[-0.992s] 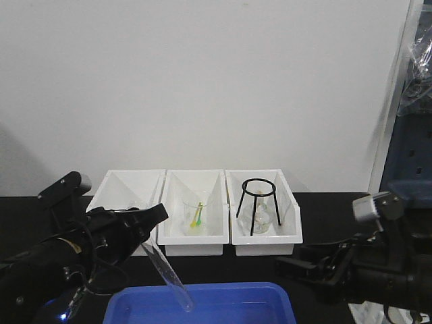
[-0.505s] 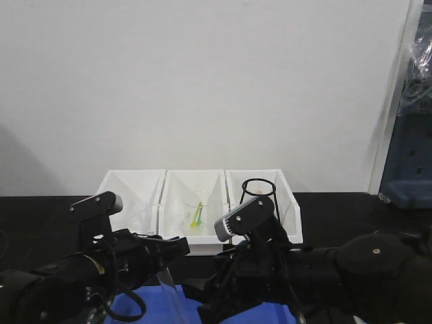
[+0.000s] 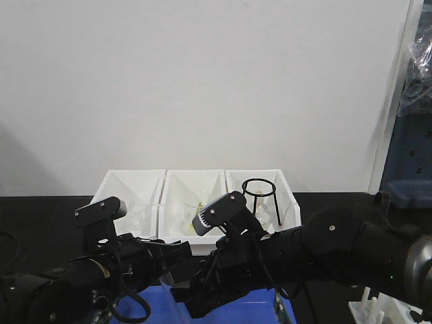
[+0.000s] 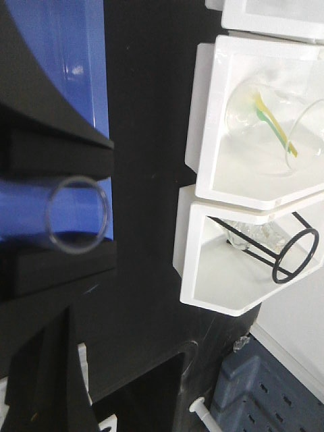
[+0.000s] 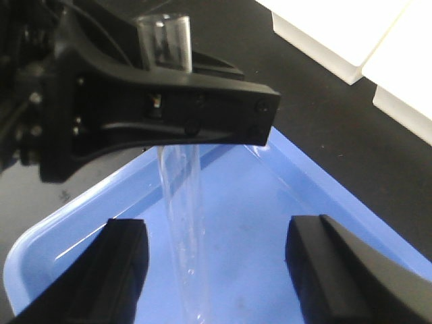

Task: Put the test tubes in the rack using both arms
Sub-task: 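Grasp the tube with the right gripper below the left gripper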

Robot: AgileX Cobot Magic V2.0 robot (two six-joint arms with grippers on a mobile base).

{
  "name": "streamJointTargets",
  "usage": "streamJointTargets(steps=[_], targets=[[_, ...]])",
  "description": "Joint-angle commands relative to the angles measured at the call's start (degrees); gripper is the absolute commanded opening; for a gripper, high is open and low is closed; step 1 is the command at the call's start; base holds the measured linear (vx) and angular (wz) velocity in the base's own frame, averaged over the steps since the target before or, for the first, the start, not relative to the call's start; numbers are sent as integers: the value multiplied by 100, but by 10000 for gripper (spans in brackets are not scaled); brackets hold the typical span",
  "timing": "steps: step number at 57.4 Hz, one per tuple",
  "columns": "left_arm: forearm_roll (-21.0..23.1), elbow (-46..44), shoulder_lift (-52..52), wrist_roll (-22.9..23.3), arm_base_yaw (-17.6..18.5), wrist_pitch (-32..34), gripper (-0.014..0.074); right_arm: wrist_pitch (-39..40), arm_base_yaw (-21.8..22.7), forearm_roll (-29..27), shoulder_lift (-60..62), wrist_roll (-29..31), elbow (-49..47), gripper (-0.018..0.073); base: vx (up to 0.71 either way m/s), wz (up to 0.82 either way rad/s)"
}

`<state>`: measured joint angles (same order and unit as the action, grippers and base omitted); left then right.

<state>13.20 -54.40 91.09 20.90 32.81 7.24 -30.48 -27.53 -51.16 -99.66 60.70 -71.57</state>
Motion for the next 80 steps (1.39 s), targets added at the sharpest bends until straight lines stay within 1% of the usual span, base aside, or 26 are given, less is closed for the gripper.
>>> streamJointTargets(steps=[1, 13, 25, 30, 37, 46, 60, 73, 80], targets=[[-2, -211, -238, 50, 24, 557, -6, 79, 15, -104, 233, -11, -214, 498, 0, 0], [-2, -211, -248, 62, 43, 614, -6, 57, 15, -135, 97, 33, -411, 498, 0, 0], [-2, -211, -248, 69, 279, 839, -6, -60, 15, -138, -63, 77, -607, 498, 0, 0], [-2, -211, -248, 158, 351, 877, -6, -60, 15, -130, -110, 120, -607, 498, 0, 0], [-2, -211, -248, 298, 357, 964, -6, -68, 15, -126, -141, 145, -607, 498, 0, 0], [-20, -211, -248, 302, 357, 941, -6, -43, 15, -119, -141, 145, -607, 487, 0, 0], [-15, -211, -248, 306, 357, 952, -6, -48, 15, -119, -145, 145, -607, 412, 0, 0], [-9, -211, -248, 364, 363, 952, -6, -44, 15, -170, -145, 4, -607, 304, 0, 0], [-4, -211, -248, 364, 362, 952, -6, -56, 15, -170, -145, 9, -607, 227, 0, 0]])
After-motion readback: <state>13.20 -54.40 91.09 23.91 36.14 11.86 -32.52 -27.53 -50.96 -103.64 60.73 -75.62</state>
